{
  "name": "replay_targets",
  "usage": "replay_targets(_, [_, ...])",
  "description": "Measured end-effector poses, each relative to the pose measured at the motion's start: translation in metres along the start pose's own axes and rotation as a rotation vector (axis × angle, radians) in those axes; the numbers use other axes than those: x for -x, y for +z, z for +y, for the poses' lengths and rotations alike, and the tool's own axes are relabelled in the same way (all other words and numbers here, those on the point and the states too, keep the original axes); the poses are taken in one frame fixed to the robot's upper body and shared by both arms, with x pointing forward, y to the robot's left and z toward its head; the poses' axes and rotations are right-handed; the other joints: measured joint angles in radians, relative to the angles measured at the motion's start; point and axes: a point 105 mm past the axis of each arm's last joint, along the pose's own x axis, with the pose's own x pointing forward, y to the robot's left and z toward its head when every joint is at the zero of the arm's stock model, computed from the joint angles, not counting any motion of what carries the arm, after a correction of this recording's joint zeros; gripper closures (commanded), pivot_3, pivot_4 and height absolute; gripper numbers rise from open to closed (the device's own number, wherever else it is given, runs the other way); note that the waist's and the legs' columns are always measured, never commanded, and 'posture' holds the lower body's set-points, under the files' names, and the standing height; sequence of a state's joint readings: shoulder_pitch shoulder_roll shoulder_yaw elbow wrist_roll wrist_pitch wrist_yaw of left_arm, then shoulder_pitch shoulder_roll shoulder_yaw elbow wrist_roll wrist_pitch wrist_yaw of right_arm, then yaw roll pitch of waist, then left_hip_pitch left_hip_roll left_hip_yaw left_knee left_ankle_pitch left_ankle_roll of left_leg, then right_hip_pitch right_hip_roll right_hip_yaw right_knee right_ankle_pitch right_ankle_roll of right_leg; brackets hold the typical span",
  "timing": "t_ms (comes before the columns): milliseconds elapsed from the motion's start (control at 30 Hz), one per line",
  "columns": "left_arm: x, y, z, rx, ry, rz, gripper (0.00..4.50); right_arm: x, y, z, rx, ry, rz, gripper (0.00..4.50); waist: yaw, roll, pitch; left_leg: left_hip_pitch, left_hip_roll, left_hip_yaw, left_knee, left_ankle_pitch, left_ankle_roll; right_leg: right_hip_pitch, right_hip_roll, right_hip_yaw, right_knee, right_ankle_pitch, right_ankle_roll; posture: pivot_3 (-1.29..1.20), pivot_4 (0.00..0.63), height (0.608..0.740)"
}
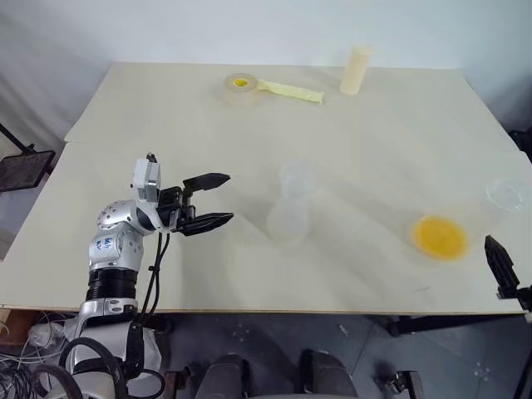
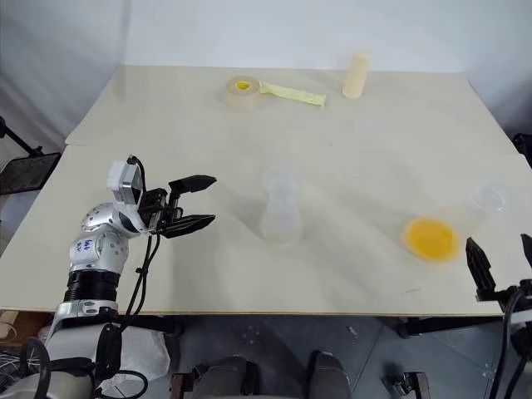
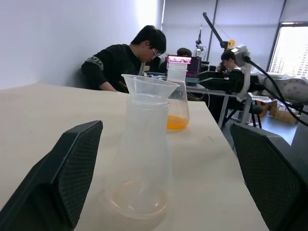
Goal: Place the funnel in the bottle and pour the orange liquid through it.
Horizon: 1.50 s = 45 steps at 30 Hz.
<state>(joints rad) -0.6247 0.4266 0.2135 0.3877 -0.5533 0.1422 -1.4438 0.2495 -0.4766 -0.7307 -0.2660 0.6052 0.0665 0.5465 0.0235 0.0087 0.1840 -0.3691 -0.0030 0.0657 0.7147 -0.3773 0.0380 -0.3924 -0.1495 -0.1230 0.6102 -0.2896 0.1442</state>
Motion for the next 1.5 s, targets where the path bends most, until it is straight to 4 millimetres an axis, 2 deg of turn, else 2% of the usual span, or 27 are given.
replay_targets(767, [-0.002,-0.002,-0.013,0.008,0.05,-0.025,0.01,-0.056,0.008,0.023,-0.013,0.068,-0.032,0.0,0.0,0.0,0.0,-0.001,0.0,0.0,0.0,0.0,0.0,0.0,0.0,0.0,0.0,0.0,0.0,0.0,0.15,0.74])
replay_targets(1033, [-0.001,-0.002,-0.017,0.014,0.066,-0.026,0.01,-0.066,0.011,0.025,-0.011,0.041,-0.033,0.0,0.0,0.0,0.0,-0.001,0.0,0.0,0.0,0.0,0.0,0.0,0.0,0.0,0.0,0.0,0.0,0.0,0.15,0.74])
replay_targets(1133, [-0.002,0.0,-0.018,0.007,0.065,-0.031,0.0,-0.067,0.007,0.025,-0.014,0.024,-0.008,0.59,0.0,0.0,0.0,-0.001,0.0,0.0,0.0,0.0,0.0,0.0,0.0,0.0,0.0,0.0,0.0,0.0,0.15,0.74])
replay_targets(1233, [-0.002,0.0,-0.018,0.006,0.065,-0.031,0.0,-0.067,0.007,0.024,-0.015,0.004,0.0,1.6,0.0,0.0,0.0,-0.001,0.0,0.0,0.0,0.0,0.0,0.0,0.0,0.0,0.0,0.0,0.0,0.0,0.15,0.74])
replay_targets(1300, [-0.002,0.0,-0.018,0.007,0.065,-0.031,0.0,-0.066,0.007,0.024,-0.018,-0.006,0.008,2.07,0.0,0.0,0.0,-0.001,0.0,0.0,0.0,0.0,0.0,0.0,0.0,0.0,0.0,0.0,0.0,0.0,0.15,0.74])
replay_targets(1500, [-0.004,-0.001,-0.019,0.013,0.052,-0.027,0.0,-0.067,0.013,0.033,-0.015,-0.001,-0.002,2.07,0.0,0.001,0.0,-0.001,0.0,0.0,0.0,0.0,0.0,0.0,0.0,0.0,-0.001,0.0,0.0,0.0,0.15,0.74])
